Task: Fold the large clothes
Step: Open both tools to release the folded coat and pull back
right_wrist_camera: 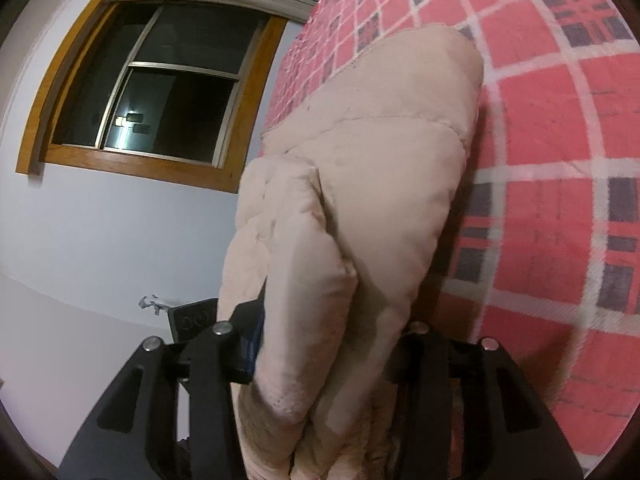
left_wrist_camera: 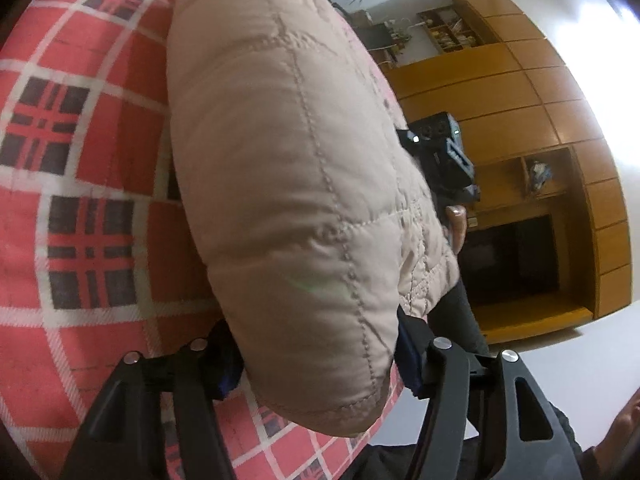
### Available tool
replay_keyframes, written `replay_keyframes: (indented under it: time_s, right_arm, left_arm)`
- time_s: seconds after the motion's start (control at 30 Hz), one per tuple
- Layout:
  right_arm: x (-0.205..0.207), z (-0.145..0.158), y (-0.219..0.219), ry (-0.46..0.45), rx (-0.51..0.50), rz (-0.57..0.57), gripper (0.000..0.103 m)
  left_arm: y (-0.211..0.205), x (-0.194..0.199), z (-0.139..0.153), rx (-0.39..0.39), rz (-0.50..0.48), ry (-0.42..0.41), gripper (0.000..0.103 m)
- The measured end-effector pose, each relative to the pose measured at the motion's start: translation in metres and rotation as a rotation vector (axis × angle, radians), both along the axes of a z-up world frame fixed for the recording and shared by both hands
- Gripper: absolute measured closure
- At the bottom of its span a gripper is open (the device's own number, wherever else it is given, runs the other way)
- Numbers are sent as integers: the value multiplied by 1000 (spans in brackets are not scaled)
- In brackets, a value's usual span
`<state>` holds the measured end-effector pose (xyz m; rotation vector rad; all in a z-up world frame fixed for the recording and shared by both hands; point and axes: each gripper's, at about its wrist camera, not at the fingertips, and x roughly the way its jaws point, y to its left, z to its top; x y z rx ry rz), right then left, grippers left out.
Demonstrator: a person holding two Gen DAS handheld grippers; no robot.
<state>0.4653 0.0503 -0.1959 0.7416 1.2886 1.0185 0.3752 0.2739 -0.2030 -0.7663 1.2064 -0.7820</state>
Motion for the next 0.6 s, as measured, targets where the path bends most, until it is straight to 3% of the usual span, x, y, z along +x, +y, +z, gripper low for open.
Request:
replay_keyframes:
  time_s: [0.1,0.2,0.23,0.27,0.33,0.4,0.5,0.6]
  right_arm:
    - [-6,9,-10,-27,-69,-52,35]
    - [-29,51,-43,-161,-143,-154,36]
    - [-46,72,-48,-254,-194,-173,37]
    - [-71,99,-44,-369,-239,-133,44]
    - [-110,123,-28,-466,-249,-41,52]
    - [-153,136,-2,-567,-291,68,69]
    - [-192,126,13,-631,-334,131,80]
    - [-206,102,22,-619,-406,153,86]
  left_arm:
    - [20,-6,0,-4,-8,18,34]
    - [47,-14,30,60,23,-33,32]
    - [56,-14,41,69,48,-59,30]
    - [70,-9,57,69,90,-100,26]
    - [79,7,80,40,139,-162,25]
    - [73,31,93,25,151,-218,24]
    - [52,71,85,-21,153,-203,24]
    - [32,98,64,42,141,-181,25]
